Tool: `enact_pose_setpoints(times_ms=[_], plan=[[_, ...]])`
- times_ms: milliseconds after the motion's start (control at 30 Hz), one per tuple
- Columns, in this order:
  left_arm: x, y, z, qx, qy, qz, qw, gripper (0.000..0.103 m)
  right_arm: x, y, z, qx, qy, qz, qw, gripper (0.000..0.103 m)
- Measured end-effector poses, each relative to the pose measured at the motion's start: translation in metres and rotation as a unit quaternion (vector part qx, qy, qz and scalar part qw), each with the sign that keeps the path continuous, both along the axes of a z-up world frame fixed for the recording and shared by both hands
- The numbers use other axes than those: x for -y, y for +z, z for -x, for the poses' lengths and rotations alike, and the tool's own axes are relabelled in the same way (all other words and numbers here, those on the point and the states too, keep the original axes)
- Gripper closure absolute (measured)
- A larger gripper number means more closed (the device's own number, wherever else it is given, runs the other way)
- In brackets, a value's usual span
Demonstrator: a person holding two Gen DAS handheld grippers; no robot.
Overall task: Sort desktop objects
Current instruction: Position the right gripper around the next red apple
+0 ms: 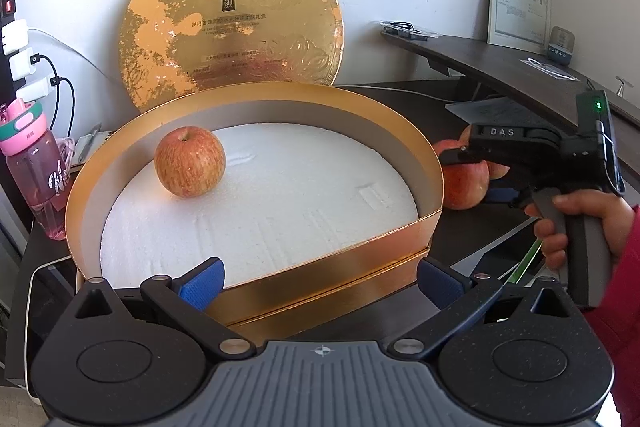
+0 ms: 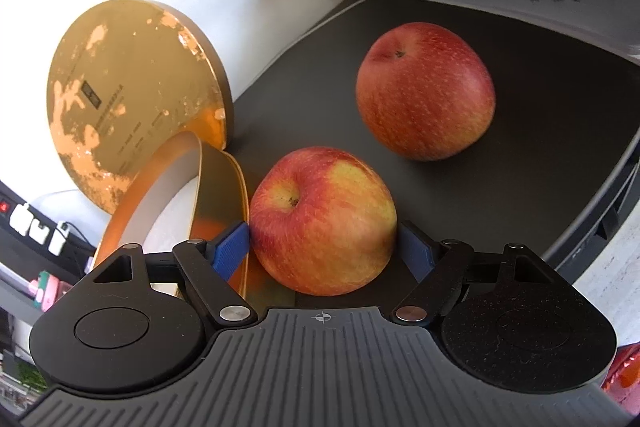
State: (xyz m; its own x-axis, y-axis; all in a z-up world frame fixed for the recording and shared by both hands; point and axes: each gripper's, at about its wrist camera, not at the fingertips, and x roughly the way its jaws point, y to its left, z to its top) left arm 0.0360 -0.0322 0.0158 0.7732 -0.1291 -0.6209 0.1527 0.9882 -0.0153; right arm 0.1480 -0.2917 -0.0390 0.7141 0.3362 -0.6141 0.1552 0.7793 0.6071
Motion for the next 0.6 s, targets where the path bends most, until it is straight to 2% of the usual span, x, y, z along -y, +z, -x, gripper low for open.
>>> enact_pose_setpoints(times_ms=[133, 367, 500, 600], plan=[[0.003, 0.001, 0.003, 0.003, -0.003, -0.002, 1.0000, 0.000, -0.001, 0.001, 0.002, 0.002, 0.005, 0.009, 1.000, 0.022], [0.003, 0.003, 0.006, 0.007, 0.000, -0.002, 1.0000, 0.000, -0.006, 0.017, 0.011, 0.030, 0.031, 0.048, 0.998, 0.012], [0.005, 0.002, 0.007, 0.006, -0.006, -0.001, 1.0000, 0.000, -0.008, 0.026, 0.025, 0.054, 0.044, 0.084, 0.994, 0.012], [0.007, 0.002, 0.007, 0.006, -0.009, -0.002, 0.9999, 0.000, -0.017, 0.029, 0.036, 0.085, 0.068, 0.144, 0.984, 0.012]])
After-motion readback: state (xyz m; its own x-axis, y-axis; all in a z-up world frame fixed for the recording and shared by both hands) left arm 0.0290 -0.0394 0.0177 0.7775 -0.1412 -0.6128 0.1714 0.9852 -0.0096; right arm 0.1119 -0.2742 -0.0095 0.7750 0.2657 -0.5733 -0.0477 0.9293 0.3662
